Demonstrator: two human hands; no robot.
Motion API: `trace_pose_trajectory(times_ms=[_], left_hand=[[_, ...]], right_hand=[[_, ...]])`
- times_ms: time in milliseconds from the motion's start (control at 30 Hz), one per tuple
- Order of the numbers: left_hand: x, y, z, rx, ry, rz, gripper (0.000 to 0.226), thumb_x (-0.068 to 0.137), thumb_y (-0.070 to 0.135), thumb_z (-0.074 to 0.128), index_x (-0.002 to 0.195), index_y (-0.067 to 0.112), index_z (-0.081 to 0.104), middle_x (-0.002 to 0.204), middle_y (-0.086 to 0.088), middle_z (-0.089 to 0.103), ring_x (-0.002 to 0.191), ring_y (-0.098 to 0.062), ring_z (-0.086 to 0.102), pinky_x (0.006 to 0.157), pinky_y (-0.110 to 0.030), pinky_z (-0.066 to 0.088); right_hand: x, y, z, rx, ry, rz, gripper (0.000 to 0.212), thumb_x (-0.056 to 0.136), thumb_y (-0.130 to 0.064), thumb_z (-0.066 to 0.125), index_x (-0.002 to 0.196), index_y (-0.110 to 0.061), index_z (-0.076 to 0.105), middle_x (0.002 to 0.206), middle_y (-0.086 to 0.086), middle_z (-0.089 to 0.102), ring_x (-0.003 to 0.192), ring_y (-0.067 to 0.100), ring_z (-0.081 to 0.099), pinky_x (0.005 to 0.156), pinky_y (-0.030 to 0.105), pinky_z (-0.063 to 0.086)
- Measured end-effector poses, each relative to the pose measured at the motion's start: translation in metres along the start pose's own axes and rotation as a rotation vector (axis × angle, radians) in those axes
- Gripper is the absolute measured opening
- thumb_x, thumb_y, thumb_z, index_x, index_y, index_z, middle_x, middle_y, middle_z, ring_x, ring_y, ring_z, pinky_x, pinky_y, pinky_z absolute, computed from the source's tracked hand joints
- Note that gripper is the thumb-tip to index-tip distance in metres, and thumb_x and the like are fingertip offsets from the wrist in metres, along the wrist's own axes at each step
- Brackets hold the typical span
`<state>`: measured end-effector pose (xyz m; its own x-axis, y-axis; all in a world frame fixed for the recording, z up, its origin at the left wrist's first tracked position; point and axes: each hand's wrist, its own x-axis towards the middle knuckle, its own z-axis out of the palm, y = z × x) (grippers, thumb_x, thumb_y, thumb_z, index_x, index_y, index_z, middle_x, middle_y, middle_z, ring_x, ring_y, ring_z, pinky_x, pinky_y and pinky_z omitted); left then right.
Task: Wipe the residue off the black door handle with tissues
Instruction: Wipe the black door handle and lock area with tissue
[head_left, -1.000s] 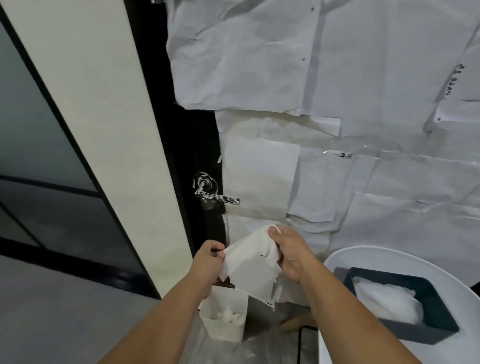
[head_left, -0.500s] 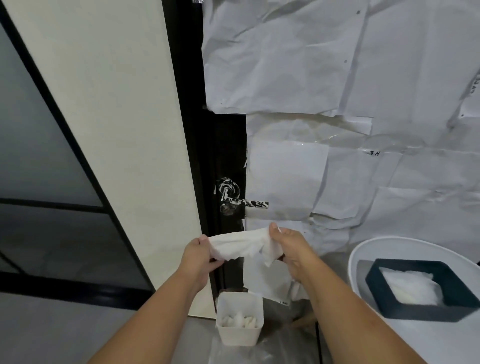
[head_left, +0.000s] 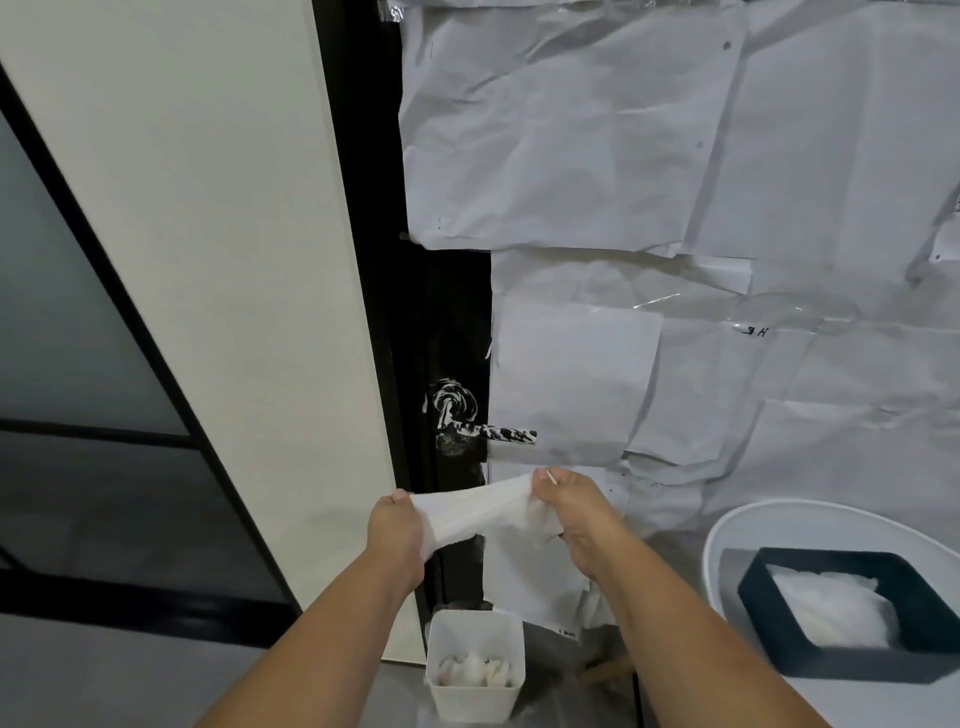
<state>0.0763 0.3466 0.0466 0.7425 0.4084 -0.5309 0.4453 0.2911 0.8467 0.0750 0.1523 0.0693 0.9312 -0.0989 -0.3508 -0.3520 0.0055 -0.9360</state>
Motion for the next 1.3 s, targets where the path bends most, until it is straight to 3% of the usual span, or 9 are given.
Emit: trace_pose_trajectory(times_ms=[133,433,600,800,900,967,1067,1133,1300], left_hand=[[0.008,-0.008,-0.002,0.076,0.033,-0.008,0.037,0.104,0.028,0.031,0.125,0.005,0.051,0.113,-0.014,0.054,0.112,-0.036,0.054,0.104,-0.048,0.043],[0.008,-0.006,0.008,0.107,-0.155,-0.01,0.018,0.104,0.022,0.041,0.117,0.013,0.049,0.104,-0.012,0.064,0.088,-0.026,0.063,0.072,-0.039,0.056],[0.017,0.005,0.011,0.371,-0.052,0.258,0.033,0.1,0.027,0.047,0.129,0.01,0.052,0.122,-0.016,0.061,0.11,-0.032,0.058,0.097,-0.042,0.048],[0.03,0.043,0.01,0.381,0.125,0.447,0.054,0.093,0.022,0.062,0.14,0.005,0.039,0.132,-0.016,0.054,0.114,-0.032,0.057,0.092,-0.037,0.047],[0.033,0.06,0.006,0.433,0.23,0.533,0.06,0.088,0.026,0.068,0.137,0.006,0.039,0.13,-0.015,0.048,0.107,-0.034,0.058,0.089,-0.044,0.051],[0.038,0.073,0.002,0.476,0.265,0.615,0.056,0.085,0.029,0.071,0.128,0.006,0.044,0.121,-0.013,0.051,0.101,-0.033,0.059,0.084,-0.045,0.053],[0.05,0.083,-0.005,0.578,0.272,0.695,0.044,0.079,0.04,0.072,0.094,0.004,0.053,0.089,-0.012,0.056,0.074,-0.032,0.063,0.056,-0.036,0.051],[0.054,0.086,-0.007,0.625,0.256,0.727,0.045,0.078,0.044,0.072,0.083,0.005,0.05,0.079,-0.01,0.056,0.063,-0.029,0.061,0.046,-0.027,0.039],[0.053,0.091,-0.009,0.689,0.272,0.771,0.038,0.083,0.039,0.071,0.087,0.011,0.045,0.083,-0.006,0.055,0.062,-0.019,0.051,0.053,-0.03,0.035]], right_hand=[[0.005,-0.001,0.003,0.01,-0.015,0.055,0.018,0.096,-0.025,0.053,0.089,-0.012,0.063,0.09,0.011,0.067,0.085,0.027,0.061,0.086,0.045,0.05],[0.021,-0.018,-0.016,0.059,0.044,0.177,0.019,0.089,-0.014,0.052,0.089,0.003,0.059,0.08,0.021,0.061,0.071,0.032,0.059,0.06,0.035,0.049],[0.029,-0.03,-0.028,0.034,0.065,0.051,0.019,0.072,-0.023,0.06,0.089,-0.015,0.063,0.096,0.012,0.061,0.082,0.029,0.058,0.074,0.041,0.051],[0.021,-0.059,-0.013,-0.093,0.07,-0.116,0.018,0.083,-0.007,0.049,0.08,-0.015,0.064,0.077,0.01,0.061,0.07,0.027,0.057,0.06,0.032,0.044],[0.014,-0.06,-0.004,-0.319,-0.02,-0.248,0.024,0.086,-0.006,0.049,0.083,-0.02,0.068,0.075,0.005,0.063,0.064,0.022,0.056,0.056,0.027,0.044],[0.012,-0.059,0.002,-0.505,-0.049,-0.309,0.026,0.091,-0.011,0.05,0.104,-0.023,0.069,0.095,0.006,0.064,0.065,0.017,0.059,0.052,0.017,0.043],[0.014,-0.047,0.007,-1.073,0.047,-0.506,0.032,0.095,-0.021,0.051,0.127,-0.022,0.056,0.123,0.005,0.047,0.102,0.022,0.055,0.075,0.016,0.038],[0.019,-0.032,0.011,-1.245,0.08,-0.653,0.029,0.093,-0.022,0.051,0.122,-0.019,0.055,0.117,0.006,0.045,0.101,0.025,0.051,0.079,0.027,0.039],[0.034,-0.01,0.02,-1.34,0.2,-0.775,0.016,0.083,-0.006,0.062,0.093,-0.013,0.051,0.094,0.004,0.045,0.081,0.023,0.047,0.061,0.036,0.044]])
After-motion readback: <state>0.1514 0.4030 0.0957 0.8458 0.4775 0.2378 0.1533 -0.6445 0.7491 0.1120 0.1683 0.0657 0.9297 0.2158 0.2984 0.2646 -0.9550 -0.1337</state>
